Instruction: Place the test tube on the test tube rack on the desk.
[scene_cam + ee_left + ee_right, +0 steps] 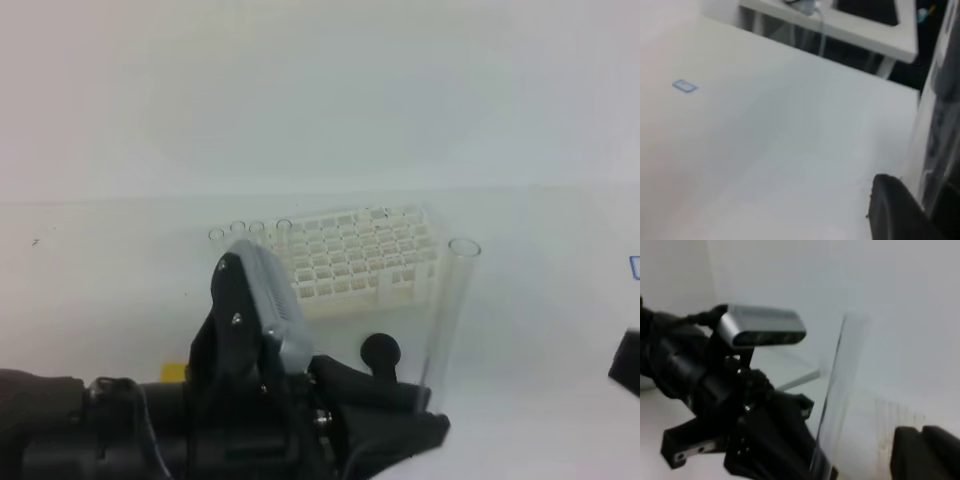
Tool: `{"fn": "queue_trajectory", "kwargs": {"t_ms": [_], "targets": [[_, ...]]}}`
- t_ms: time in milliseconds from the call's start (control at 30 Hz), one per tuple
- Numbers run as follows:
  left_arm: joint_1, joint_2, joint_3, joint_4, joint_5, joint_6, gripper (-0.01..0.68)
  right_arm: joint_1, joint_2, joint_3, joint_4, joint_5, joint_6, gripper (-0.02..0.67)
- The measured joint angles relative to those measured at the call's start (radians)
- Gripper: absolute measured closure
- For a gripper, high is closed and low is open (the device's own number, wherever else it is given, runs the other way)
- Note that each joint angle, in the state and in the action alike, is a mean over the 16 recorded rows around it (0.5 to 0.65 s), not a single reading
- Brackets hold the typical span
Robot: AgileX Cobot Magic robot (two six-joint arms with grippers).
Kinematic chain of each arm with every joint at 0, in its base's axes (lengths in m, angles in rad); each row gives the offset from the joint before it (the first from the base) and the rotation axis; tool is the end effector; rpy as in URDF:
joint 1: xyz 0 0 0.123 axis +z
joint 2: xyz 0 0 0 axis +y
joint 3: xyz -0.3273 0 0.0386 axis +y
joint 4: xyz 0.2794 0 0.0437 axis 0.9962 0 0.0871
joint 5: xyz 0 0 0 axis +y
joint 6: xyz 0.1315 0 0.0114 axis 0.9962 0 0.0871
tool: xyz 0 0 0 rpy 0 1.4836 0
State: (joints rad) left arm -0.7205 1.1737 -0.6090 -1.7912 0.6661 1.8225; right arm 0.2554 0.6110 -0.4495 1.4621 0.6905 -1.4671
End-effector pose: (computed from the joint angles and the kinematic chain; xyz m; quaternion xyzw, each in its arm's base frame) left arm 0.1494 -0.2372 0.2953 0.4370 0.6555 -0.4431 0.4278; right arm 0.1120 0.1157 0.3239 -0.3197 0.6788 0.3212 0.5777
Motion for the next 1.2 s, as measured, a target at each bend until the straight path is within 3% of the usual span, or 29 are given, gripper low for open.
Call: {"fn": "queue_trajectory", "kwargs": {"t_ms": [200, 500, 833, 1200], "targets": [[0.0, -0.003, 0.004, 0.0, 0.083, -0.021, 0.673, 0.0, 0.056, -0.011, 0.177, 0.019, -0.152, 0.463], [0.0, 0.003, 0.004, 0.0, 0.109, 0.01, 0.673, 0.0, 0.229, -0.091, 0.22, 0.184, -0.202, 0.3], [0.0, 0.015, 0.004, 0.0, 0.105, 0.048, 0.673, 0.0, 0.38, -0.219, 0.22, 0.376, -0.217, 0.273], [0.0, 0.016, 0.004, 0.0, 0.106, 0.094, 0.673, 0.018, 0.458, -0.266, 0.22, 0.409, -0.221, 0.273]]}}
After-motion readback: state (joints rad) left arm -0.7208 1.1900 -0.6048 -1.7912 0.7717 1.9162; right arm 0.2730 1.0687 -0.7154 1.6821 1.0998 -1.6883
